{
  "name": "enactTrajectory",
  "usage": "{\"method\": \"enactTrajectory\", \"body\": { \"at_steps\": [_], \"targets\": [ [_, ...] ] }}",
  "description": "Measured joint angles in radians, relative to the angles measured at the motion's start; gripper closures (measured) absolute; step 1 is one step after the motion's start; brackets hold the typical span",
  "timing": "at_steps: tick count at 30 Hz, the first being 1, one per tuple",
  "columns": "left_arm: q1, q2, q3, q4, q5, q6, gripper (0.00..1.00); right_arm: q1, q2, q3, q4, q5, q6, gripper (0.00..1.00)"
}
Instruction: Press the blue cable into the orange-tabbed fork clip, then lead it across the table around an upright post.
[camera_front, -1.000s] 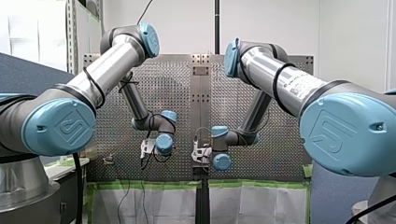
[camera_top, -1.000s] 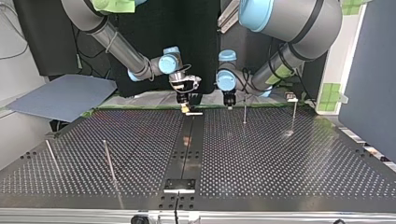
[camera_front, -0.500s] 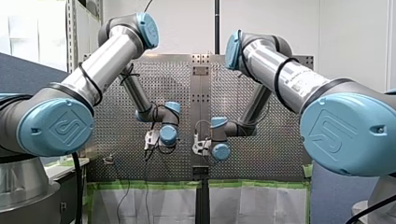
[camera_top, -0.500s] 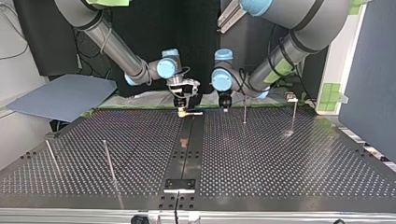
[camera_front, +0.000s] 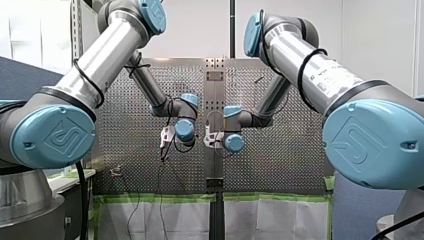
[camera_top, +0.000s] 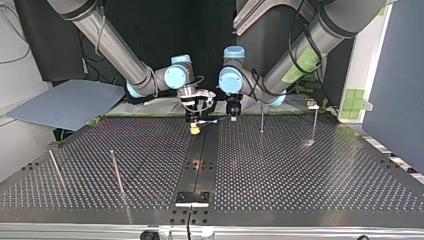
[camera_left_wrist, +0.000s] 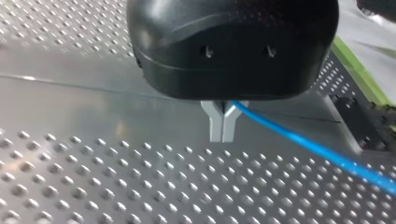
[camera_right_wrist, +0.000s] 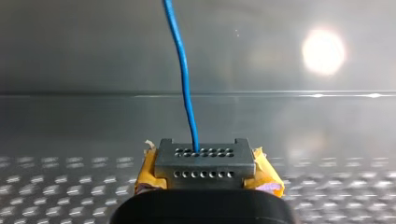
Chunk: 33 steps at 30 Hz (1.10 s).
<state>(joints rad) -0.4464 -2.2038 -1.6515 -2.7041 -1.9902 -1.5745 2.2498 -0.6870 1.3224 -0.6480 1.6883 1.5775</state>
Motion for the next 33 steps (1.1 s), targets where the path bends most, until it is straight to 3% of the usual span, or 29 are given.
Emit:
{"method": "enactTrajectory", "body": {
  "at_steps": [15,33],
  "targets": [
    [-0.024,0.139,0.0,-0.023,-0.01,-0.02,0.98,-0.018,-0.146,0.0,0.016,-0.009,0.006,1.0],
    [-0.024,0.285,0.045,0.056,-0.059,-0.018,0.98,-0.02,-0.319,-0.003,0.117,-0.013,0.019,1.0]
  ]
}}
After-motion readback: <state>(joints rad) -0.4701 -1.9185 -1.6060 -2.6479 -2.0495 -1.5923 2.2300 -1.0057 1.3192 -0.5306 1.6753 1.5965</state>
